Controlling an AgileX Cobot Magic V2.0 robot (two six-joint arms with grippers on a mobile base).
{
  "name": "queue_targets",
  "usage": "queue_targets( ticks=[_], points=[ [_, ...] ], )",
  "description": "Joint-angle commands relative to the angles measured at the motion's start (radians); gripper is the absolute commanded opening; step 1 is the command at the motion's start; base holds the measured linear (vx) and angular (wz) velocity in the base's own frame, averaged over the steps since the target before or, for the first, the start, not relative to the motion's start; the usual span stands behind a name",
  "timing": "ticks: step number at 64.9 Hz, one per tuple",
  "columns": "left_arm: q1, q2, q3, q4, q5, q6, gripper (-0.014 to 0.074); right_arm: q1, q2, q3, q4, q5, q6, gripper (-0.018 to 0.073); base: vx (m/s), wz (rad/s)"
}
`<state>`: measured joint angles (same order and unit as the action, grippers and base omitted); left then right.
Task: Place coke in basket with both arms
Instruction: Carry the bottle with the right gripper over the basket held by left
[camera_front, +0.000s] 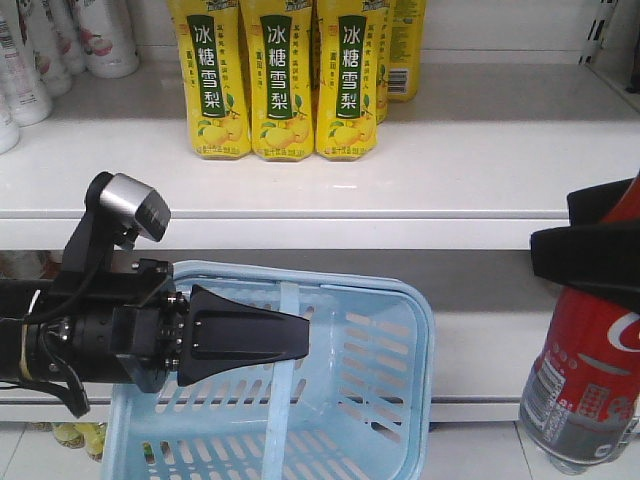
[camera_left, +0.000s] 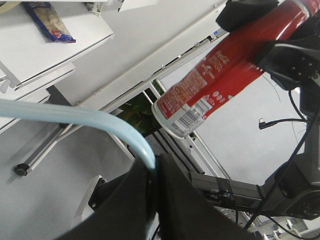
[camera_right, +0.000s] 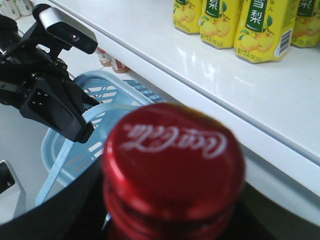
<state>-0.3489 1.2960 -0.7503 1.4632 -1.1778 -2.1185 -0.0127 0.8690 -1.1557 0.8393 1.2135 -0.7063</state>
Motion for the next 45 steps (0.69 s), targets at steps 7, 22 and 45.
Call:
queue_targets(
  ticks=[7,22,45],
  points=[
    [-0.006,-0.03,-0.024,-0.086,-0.2,0.002,-0.0007,-0.004,0.004,-0.033,0.069,0.016,0.004,-0.0005,0.0,0.0],
    [-0.006,-0.03,-0.024,-0.093,-0.2,0.002,-0.0007,-0.004,0.004,-0.032,0.09,0.066,0.022,-0.0003,0.0,0.0],
    [-0.103,-0.054,-0.005,-0.196,-0.2,0.002,-0.0006,-0.004,0.001,0.125,0.236,0.059,-0.015,-0.0003,0.0,0.0]
  ],
)
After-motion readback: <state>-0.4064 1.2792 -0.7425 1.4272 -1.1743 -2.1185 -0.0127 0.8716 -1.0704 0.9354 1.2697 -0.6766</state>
